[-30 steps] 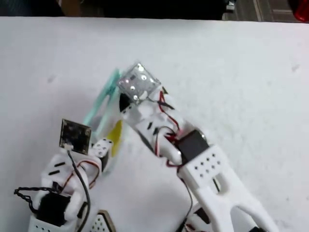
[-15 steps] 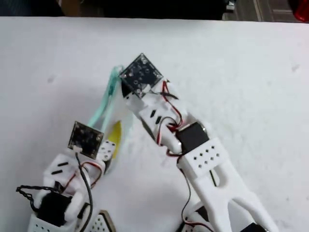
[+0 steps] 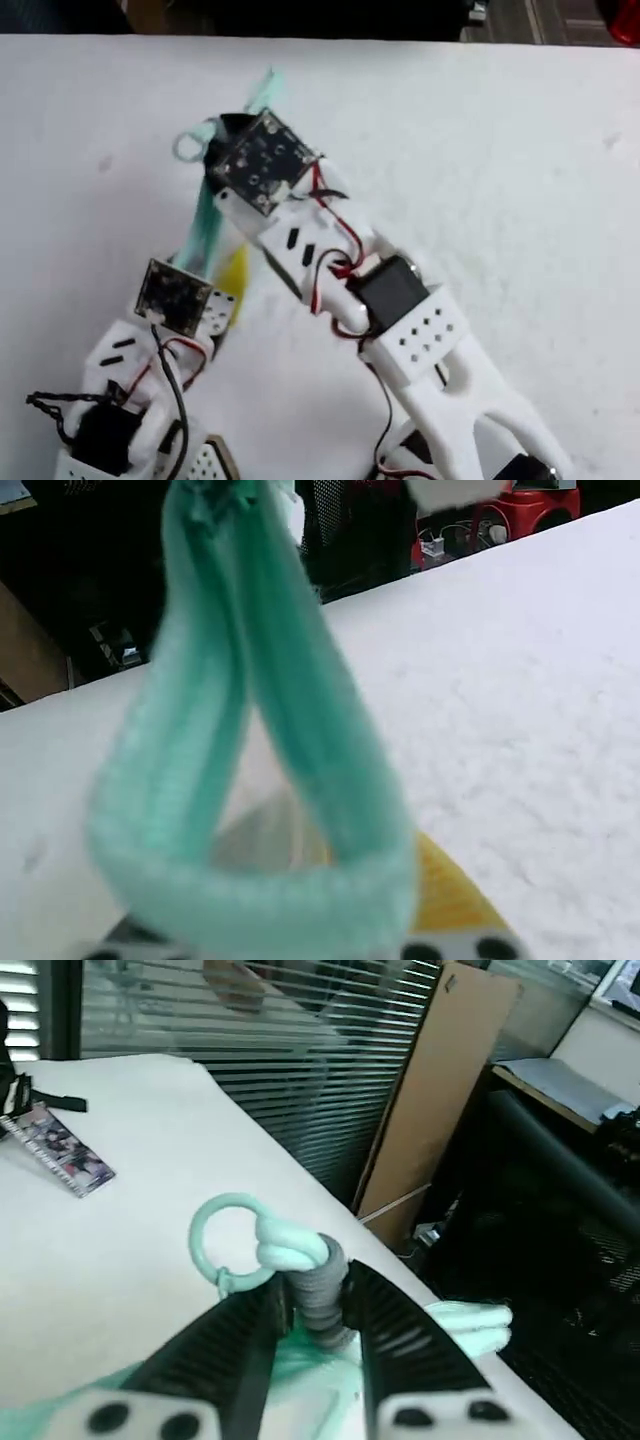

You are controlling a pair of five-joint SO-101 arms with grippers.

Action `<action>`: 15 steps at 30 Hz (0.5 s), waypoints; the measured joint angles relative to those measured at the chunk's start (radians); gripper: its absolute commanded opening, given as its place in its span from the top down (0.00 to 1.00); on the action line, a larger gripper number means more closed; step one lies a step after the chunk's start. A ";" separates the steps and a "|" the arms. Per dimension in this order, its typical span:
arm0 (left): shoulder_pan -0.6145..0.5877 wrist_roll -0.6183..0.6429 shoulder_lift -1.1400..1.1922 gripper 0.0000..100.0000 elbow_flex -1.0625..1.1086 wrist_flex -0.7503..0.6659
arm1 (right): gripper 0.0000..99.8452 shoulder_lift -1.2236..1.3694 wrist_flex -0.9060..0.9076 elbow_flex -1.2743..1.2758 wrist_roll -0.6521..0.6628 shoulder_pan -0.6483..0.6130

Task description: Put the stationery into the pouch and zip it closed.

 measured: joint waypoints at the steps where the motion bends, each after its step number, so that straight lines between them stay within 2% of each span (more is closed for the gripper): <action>1: 0.000 0.000 0.000 0.92 0.000 0.000 | 0.74 0.000 0.023 0.000 0.000 -0.008; 8: 0.012 -0.003 0.006 0.92 0.015 0.009 | 0.73 -0.006 0.203 -0.112 -0.054 -0.055; 12: 0.017 -0.005 0.005 0.92 0.015 0.009 | 0.73 -0.006 0.287 -0.218 -0.055 -0.025; 15: 0.017 -0.005 0.005 0.92 0.015 0.009 | 0.73 -0.008 0.313 -0.272 -0.064 0.043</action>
